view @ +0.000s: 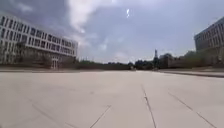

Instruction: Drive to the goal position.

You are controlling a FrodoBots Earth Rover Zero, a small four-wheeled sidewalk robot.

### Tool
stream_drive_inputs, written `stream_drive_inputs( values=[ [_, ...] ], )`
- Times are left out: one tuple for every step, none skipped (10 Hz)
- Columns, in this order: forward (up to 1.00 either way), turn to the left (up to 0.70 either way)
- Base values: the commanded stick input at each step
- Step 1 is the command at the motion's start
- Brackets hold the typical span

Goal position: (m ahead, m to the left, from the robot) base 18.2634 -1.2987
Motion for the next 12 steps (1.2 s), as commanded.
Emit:
stream_drive_inputs(
  values=[
    [0.7, 0.0],
    [0.7, 0.0],
    [0.7, 0.0],
    [0.7, 0.0],
    [0.7, 0.0],
    [0.7, 0.0],
    [0.7, 0.0],
    [0.7, 0.0],
    [0.7, 0.0],
    [0.7, 0.0],
    [0.7, 0.0],
    [0.7, 0.0]
  ],
)
